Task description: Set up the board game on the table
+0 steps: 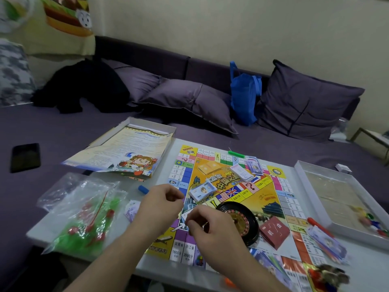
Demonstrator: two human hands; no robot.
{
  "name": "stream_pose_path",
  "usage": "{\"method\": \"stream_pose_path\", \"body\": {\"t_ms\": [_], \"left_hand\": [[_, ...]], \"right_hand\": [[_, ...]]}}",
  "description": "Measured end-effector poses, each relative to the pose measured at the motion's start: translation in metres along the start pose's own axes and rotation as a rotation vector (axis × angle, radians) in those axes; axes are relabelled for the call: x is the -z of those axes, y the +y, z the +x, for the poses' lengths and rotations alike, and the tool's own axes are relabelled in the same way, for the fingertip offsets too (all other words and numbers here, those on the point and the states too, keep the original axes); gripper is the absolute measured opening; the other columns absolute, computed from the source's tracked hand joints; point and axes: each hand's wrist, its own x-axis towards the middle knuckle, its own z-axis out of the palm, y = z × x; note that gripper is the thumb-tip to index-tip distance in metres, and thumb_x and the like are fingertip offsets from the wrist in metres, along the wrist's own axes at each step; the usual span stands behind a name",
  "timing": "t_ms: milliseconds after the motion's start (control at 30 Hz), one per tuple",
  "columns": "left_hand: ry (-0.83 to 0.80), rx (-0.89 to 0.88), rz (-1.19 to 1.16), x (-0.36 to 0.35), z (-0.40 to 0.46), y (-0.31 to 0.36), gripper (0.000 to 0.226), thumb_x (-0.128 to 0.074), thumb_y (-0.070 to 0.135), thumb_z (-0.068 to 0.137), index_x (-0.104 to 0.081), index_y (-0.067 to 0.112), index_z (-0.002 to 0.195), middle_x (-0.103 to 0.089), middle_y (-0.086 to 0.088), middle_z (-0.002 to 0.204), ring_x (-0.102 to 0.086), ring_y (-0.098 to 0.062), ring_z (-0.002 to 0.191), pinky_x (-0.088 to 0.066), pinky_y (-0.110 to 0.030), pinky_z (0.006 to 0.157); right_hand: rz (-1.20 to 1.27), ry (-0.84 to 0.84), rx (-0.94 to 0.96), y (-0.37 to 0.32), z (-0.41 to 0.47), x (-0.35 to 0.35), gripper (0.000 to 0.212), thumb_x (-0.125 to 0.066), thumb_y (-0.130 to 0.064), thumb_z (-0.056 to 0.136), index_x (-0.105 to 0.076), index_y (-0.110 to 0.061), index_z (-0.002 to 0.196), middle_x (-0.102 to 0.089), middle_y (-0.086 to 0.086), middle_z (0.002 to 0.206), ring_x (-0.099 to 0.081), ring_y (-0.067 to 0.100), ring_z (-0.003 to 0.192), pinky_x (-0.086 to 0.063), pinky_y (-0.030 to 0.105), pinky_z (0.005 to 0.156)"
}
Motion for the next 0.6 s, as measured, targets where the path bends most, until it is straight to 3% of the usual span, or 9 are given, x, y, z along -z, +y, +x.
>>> {"method": "stream_pose_path", "body": {"t_ms": [233, 333, 500, 600], "left_hand": [[0.017, 0.022, -0.006, 0.006, -0.002, 0.002, 0.02, -0.068, 0.006, 0.088, -0.074, 0.024, 0.083, -0.074, 0.0, 0.071, -0.073, -0.028, 0.076, -0.064, -0.051, 0.073], [0.054, 0.039, -0.037, 0.013, 0.001, 0.002, 0.019, -0.067, 0.007, 0.09, -0.074, 0.024, 0.086, -0.075, 0.0, 0.078, -0.073, -0.026, 0.079, -0.063, -0.051, 0.078], [0.149, 0.131, -0.182, 0.035, 0.014, 0.0, 0.018, -0.064, 0.001, 0.092, -0.072, 0.017, 0.096, -0.074, -0.011, 0.088, -0.073, -0.037, 0.087, -0.062, -0.058, 0.083], [0.224, 0.18, -0.261, 0.049, 0.023, -0.003, 0.019, -0.062, 0.001, 0.092, -0.071, 0.016, 0.098, -0.073, -0.012, 0.09, -0.073, -0.033, 0.091, -0.061, -0.057, 0.089]], "right_hand": [[0.006, 0.002, 0.0, -0.004, 0.005, -0.001, 0.014, -0.062, -0.021, 0.101, -0.07, -0.025, 0.09, -0.07, -0.01, 0.082, -0.064, 0.01, 0.082, -0.053, 0.027, 0.072], [0.012, -0.014, 0.007, -0.009, 0.011, -0.005, 0.015, -0.061, -0.02, 0.101, -0.069, -0.026, 0.09, -0.07, -0.01, 0.084, -0.064, 0.01, 0.083, -0.053, 0.027, 0.073], [0.032, -0.029, -0.045, -0.02, 0.035, -0.018, 0.015, -0.061, -0.02, 0.101, -0.069, -0.026, 0.09, -0.07, -0.008, 0.083, -0.066, 0.01, 0.081, -0.057, 0.032, 0.075], [0.103, -0.021, -0.105, -0.03, 0.061, -0.027, 0.015, -0.059, -0.017, 0.101, -0.069, -0.024, 0.093, -0.072, -0.005, 0.086, -0.067, 0.01, 0.08, -0.058, 0.033, 0.073]]}}
